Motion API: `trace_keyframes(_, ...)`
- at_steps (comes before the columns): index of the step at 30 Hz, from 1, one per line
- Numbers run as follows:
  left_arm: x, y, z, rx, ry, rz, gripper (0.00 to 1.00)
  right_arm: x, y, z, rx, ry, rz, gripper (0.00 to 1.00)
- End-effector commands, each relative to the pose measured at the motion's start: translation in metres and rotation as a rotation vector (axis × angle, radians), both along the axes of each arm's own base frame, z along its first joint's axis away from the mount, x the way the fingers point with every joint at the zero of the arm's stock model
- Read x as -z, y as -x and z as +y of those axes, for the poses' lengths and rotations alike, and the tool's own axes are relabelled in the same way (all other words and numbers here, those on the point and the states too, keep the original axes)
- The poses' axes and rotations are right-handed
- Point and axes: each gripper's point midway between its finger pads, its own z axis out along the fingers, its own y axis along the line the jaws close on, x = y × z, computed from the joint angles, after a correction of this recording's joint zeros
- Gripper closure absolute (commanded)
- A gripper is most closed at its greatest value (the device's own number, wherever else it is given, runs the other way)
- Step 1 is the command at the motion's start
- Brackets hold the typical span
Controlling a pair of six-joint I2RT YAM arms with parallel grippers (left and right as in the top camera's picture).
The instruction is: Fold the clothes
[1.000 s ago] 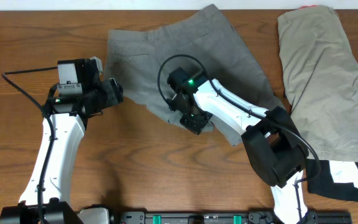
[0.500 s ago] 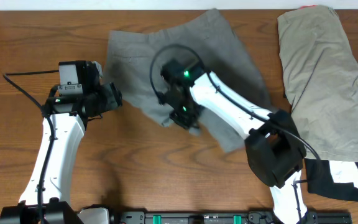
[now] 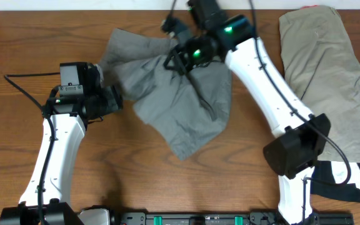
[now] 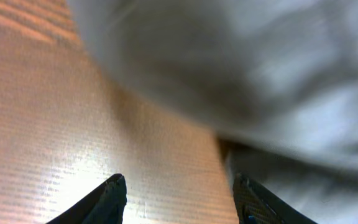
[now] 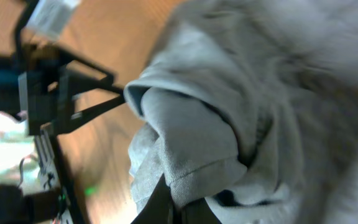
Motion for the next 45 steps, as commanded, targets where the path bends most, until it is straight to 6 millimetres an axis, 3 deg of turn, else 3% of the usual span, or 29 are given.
trace_keyframes(1,-0.002,-0.002,0.002,-0.002,-0.009,0.004,0.43,0.008,-0.004,-0.008,0.046,-0.024,0.074,0.99)
trace_keyframes(7,0.000,-0.001,-0.008,0.044,-0.011,0.006,0.43,0.014,-0.010,-0.015,0.062,-0.022,0.077,0.99)
trace_keyframes(17,0.017,-0.023,-0.071,0.219,-0.016,-0.068,0.43,0.011,-0.013,-0.012,0.057,-0.035,0.056,0.96)
trace_keyframes(18,0.023,-0.026,-0.076,0.229,-0.015,-0.067,0.43,0.011,-0.012,-0.012,0.049,-0.034,0.049,0.87)
trace_keyframes(20,0.033,-0.034,-0.079,0.236,-0.015,-0.068,0.43,0.012,-0.011,-0.012,0.025,-0.027,0.032,0.43)
trace_keyframes(22,0.039,-0.042,-0.080,0.235,-0.014,-0.082,0.43,0.014,-0.007,-0.012,-0.004,-0.017,0.020,0.26)
trace_keyframes(23,0.040,-0.047,-0.080,0.231,-0.013,-0.094,0.43,0.015,-0.006,-0.012,-0.012,-0.011,0.019,0.24)
trace_keyframes(30,0.027,-0.075,-0.062,0.169,-0.009,-0.200,0.43,0.037,0.017,-0.023,-0.040,0.143,0.056,0.28)
trace_keyframes(36,0.029,-0.077,-0.032,0.099,-0.015,-0.189,0.43,0.065,0.049,-0.023,-0.051,0.367,0.077,0.41)
trace_keyframes(45,0.028,-0.080,-0.009,0.044,-0.022,-0.194,0.43,0.124,0.094,-0.020,-0.076,0.513,0.185,0.41)
